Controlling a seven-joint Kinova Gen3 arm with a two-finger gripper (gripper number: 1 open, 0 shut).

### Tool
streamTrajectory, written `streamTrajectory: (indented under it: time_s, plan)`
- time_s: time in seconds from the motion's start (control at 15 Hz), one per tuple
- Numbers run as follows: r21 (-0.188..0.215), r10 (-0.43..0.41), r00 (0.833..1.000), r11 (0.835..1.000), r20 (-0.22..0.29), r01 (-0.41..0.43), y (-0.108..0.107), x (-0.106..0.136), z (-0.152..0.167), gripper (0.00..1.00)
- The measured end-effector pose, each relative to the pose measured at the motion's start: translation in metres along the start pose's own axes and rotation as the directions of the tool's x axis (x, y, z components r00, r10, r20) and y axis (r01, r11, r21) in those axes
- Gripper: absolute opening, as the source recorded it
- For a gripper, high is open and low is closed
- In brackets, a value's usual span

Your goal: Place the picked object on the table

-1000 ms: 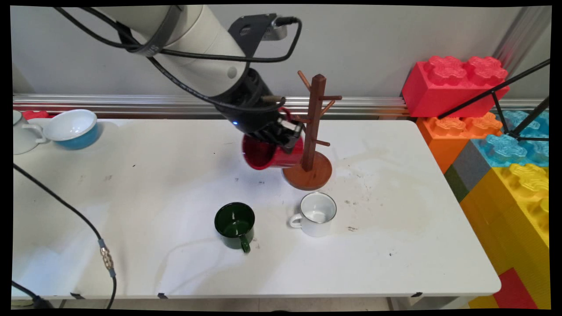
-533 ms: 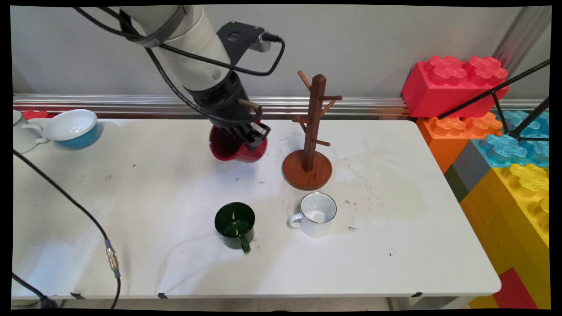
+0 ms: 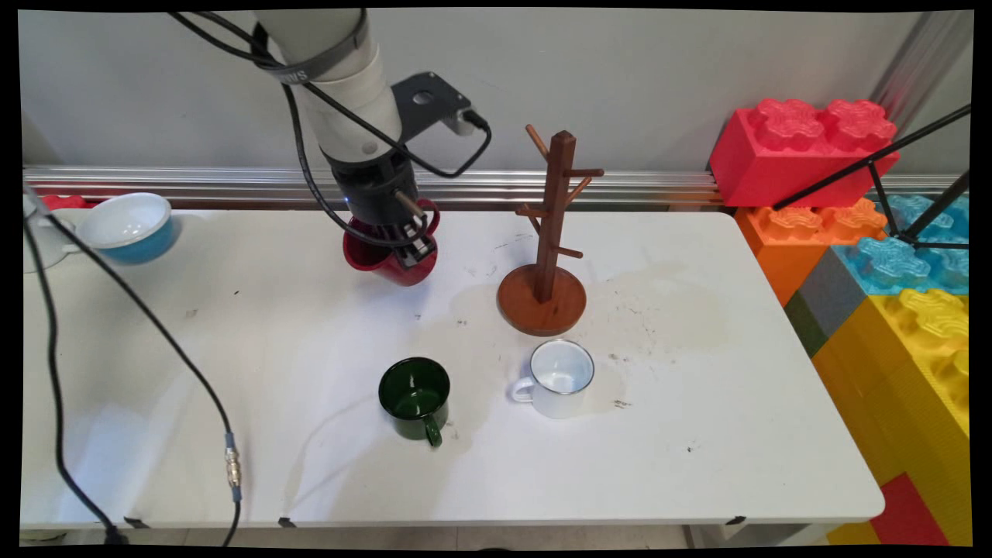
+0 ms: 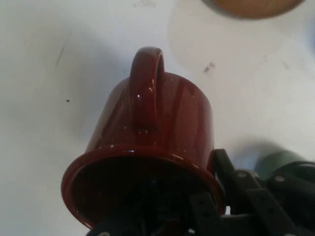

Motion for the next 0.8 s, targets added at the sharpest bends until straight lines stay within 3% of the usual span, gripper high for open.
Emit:
streamTrajectory:
  time_s: [0.33,0.8]
  plan:
    - [0.009,0.113,0.990,0.993,0.083,-0.114,-0.008,0.010,0.023,0.00]
    - [-0.005,0.206,0.961,0.978,0.185,-0.209,-0.015,0.018,0.057,0.00]
